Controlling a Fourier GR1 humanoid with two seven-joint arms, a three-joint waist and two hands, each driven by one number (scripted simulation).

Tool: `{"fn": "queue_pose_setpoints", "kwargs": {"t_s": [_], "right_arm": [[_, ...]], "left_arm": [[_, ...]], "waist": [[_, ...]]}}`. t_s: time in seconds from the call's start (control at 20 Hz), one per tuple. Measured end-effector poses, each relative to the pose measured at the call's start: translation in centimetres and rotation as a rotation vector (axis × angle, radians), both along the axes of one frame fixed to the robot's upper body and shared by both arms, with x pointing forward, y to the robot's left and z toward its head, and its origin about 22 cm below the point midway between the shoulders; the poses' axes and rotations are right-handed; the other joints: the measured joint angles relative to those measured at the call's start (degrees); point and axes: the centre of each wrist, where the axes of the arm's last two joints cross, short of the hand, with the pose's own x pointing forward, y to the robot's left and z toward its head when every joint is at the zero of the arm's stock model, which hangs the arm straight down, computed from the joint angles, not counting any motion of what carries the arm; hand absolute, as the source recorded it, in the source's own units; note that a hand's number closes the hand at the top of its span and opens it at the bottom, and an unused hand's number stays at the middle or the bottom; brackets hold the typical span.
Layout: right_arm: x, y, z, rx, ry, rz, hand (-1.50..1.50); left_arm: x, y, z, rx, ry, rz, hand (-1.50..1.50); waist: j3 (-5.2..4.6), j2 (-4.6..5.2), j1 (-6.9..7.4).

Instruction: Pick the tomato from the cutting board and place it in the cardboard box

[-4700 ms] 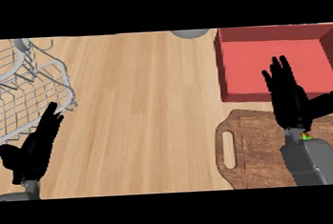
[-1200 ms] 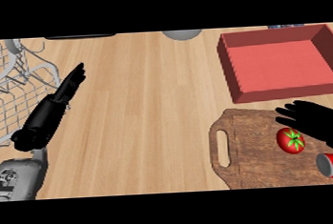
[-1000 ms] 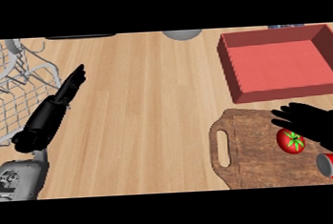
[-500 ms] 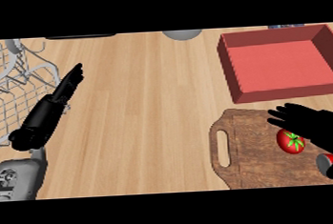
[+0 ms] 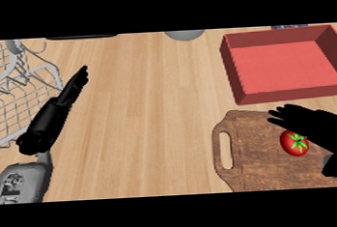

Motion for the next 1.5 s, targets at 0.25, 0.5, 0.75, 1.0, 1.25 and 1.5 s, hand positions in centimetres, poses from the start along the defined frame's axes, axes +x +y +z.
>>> {"fn": "queue_pose_setpoints", "kwargs": {"t_s": [0.25,0.5,0.75,1.0,1.25,1.5], "right_arm": [[0.6,0.8,-1.1,0.016,-0.033,0.094,1.50],[0.9,0.8,-1.4,0.060,-0.113,0.153,1.50],[0.7,1.4,-1.4,0.113,-0.156,0.238,1.50],[-0.5,5.9,-1.2,0.186,-0.106,0.483,1.50],[-2.5,8.4,0.8,0.331,-0.168,0.604,1.50],[-4.4,7.8,5.5,0.438,-0.302,0.651,1.50]], "left_arm": [[-0.1,0.0,0.6,-0.003,0.003,-0.004,0.00],[-0.5,0.4,0.1,0.006,-0.002,-0.006,0.00],[-0.3,0.1,0.5,0.005,0.002,-0.008,0.00],[-0.5,0.7,0.7,0.006,0.003,-0.006,0.00],[-0.6,0.5,0.3,0.003,0.009,0.006,0.00],[-0.5,0.5,0.9,0.006,0.008,0.010,0.00]], "waist": [[-0.22,-0.11,0.04],[-0.47,-0.22,-0.05],[-0.50,-0.25,-0.23],[-0.62,-0.42,-0.18],[-0.22,-0.30,-0.56],[-0.05,-0.27,-0.81]]}}
